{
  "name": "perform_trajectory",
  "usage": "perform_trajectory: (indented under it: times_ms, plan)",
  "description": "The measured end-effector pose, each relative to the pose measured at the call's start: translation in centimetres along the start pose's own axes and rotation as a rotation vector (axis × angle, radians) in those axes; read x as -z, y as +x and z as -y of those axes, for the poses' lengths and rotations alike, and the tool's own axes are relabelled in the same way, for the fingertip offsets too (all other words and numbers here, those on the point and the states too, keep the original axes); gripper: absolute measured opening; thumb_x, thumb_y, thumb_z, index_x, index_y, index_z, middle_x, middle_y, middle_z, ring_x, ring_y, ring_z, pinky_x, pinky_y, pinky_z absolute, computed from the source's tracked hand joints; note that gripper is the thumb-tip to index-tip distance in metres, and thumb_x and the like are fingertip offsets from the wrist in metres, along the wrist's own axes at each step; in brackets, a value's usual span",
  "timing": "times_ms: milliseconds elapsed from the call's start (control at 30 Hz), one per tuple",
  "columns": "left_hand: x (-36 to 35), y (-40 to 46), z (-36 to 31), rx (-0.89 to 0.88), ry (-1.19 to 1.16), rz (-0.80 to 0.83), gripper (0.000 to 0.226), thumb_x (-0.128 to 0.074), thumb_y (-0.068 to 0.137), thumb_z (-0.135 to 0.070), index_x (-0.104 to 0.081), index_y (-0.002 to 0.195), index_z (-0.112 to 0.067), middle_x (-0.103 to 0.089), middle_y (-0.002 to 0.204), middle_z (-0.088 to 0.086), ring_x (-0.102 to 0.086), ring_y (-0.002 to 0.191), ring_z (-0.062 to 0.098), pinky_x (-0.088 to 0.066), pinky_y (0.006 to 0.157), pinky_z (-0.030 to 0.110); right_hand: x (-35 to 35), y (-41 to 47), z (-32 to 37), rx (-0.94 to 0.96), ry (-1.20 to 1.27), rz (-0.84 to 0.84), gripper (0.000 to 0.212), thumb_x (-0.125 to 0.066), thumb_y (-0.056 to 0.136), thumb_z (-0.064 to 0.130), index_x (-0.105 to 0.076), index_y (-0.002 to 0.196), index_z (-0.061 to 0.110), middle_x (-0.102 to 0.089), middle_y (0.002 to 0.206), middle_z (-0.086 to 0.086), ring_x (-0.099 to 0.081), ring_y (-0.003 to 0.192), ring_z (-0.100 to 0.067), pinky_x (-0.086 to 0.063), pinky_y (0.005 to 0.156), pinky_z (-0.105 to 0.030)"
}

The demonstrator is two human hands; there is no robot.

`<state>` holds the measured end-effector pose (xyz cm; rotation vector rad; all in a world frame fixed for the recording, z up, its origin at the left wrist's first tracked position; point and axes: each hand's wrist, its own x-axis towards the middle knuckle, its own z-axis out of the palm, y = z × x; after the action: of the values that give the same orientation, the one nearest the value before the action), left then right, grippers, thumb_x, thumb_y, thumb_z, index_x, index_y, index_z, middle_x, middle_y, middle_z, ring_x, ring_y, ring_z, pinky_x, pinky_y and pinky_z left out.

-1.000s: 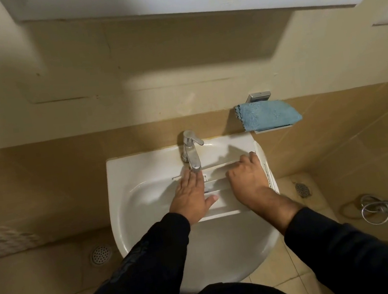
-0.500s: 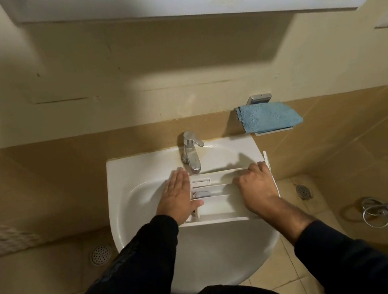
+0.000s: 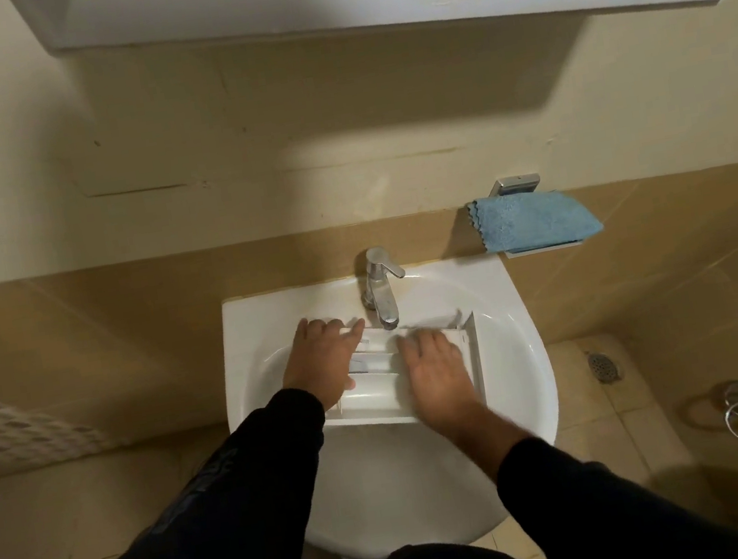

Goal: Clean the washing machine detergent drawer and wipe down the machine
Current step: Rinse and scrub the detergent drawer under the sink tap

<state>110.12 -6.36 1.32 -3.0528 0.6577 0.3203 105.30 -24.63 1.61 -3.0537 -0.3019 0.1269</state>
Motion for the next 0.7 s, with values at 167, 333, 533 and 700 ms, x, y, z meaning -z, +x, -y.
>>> perform_trajectory:
  times_ms: [167, 333, 533, 700]
  plan:
    - [0.5, -0.2, 0.1, -0.002, 0.045, 0.03, 0.089, -0.077, 0.076, -0.037, -0.03, 0.15, -0.024, -0.05, 0.14, 0.006, -0.044, 0.126, 0.03, -0.024, 0.112, 0.043, -3.1, 0.5, 2.5, 0.122, 0.228, 0.043, 0.068, -0.049, 0.09, 0.015, -0.027, 0.153, 0.002, -0.025, 0.159, -0.019, -0.024, 0.148, -0.035, -0.025, 0.119, -0.048]
    - [0.9, -0.2, 0.6, 0.01, 0.076, 0.023, 0.089, -0.076, 0.077, -0.039, -0.028, 0.15, -0.022, -0.052, 0.137, 0.005, -0.048, 0.123, 0.029, -0.029, 0.11, 0.041, -3.0, 2.2, 2.0, 0.215, 0.223, 0.156, 0.088, -0.053, 0.094, 0.036, 0.004, 0.157, 0.011, 0.01, 0.165, -0.006, 0.01, 0.152, -0.02, -0.004, 0.124, -0.041]
    - [0.9, -1.1, 2.1, 0.043, 0.12, 0.05, 0.084, -0.073, 0.08, -0.041, -0.029, 0.149, -0.022, -0.054, 0.132, 0.005, -0.049, 0.119, 0.028, -0.032, 0.108, 0.037, -3.5, 0.6, 0.6, -0.16, 0.03, 0.216, 0.089, -0.043, 0.097, 0.051, 0.002, 0.155, 0.0, 0.004, 0.163, -0.02, 0.005, 0.151, -0.034, 0.007, 0.12, -0.047]
    - [1.3, -0.8, 1.9, 0.017, 0.127, -0.003, 0.086, -0.074, 0.078, -0.044, -0.031, 0.149, -0.022, -0.053, 0.134, 0.006, -0.047, 0.121, 0.028, -0.029, 0.11, 0.038, -1.4, 2.3, 5.8, -0.346, 0.138, 0.352, 0.072, -0.028, 0.101, 0.028, 0.008, 0.149, -0.012, 0.011, 0.156, -0.036, 0.009, 0.147, -0.049, 0.004, 0.121, -0.052]
